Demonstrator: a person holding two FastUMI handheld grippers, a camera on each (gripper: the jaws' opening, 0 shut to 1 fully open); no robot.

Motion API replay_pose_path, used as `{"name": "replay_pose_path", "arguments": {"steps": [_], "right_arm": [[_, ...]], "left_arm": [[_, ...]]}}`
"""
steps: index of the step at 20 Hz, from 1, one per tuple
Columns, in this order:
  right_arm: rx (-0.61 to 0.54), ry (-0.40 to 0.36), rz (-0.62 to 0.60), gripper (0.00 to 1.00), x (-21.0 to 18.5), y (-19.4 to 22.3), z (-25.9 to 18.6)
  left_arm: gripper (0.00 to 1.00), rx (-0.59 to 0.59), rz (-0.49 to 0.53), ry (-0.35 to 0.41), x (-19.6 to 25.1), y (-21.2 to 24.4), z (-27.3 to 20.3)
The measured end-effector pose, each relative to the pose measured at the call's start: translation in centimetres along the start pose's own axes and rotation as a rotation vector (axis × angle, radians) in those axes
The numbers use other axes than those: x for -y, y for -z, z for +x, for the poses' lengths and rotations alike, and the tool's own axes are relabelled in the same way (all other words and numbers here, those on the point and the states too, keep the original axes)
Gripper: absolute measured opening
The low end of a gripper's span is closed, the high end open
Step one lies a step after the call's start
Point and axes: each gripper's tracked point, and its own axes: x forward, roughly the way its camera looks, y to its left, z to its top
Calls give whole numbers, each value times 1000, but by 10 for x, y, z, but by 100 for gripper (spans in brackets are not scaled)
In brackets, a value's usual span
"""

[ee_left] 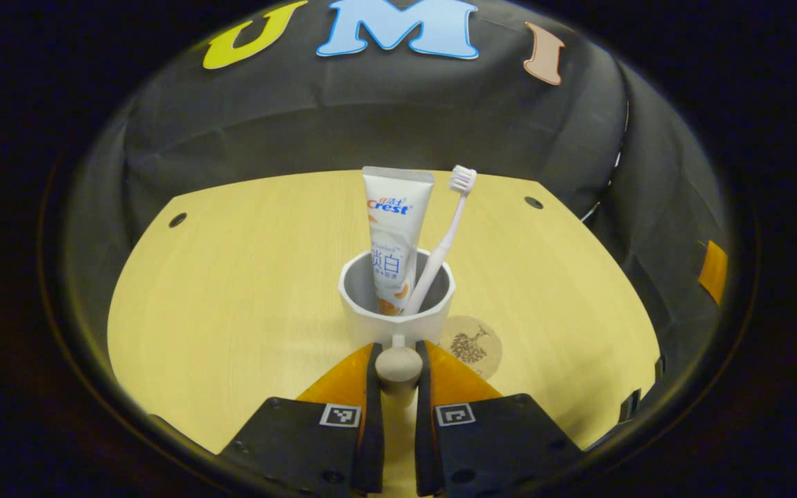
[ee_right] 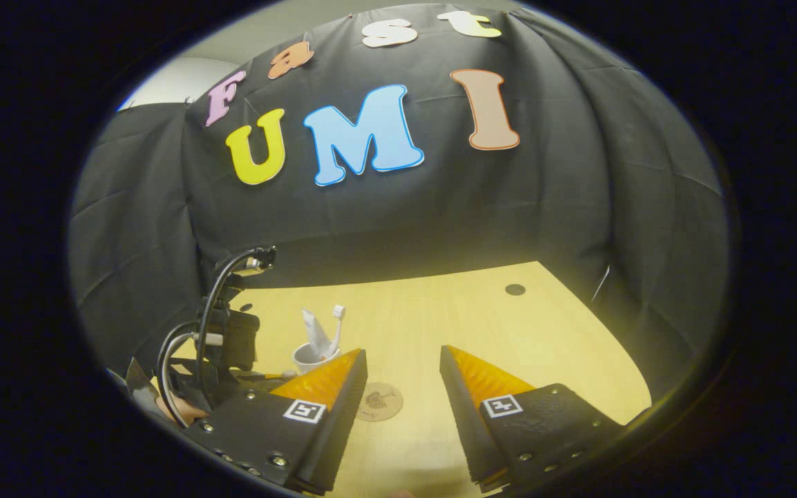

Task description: Put the toothbrush and toothpaste on the desktop into the cup, then pick up the cup and place it on the coaster on the desktop.

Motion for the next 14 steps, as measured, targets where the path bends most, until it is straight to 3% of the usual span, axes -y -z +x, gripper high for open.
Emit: {"name": "replay_pose_path", "arguments": {"steps": [5,6,14], "right_arm": [[-6,14,-1,63,10,2,-8],[-7,16,-1,68,12,3,-9],[-19,11,11,68,26,6,-18]], "left_arm": [[25,7,-42,74,43,11,2],[25,5,-31,70,49,13,5],[25,19,15,35,54,19,6]]}}
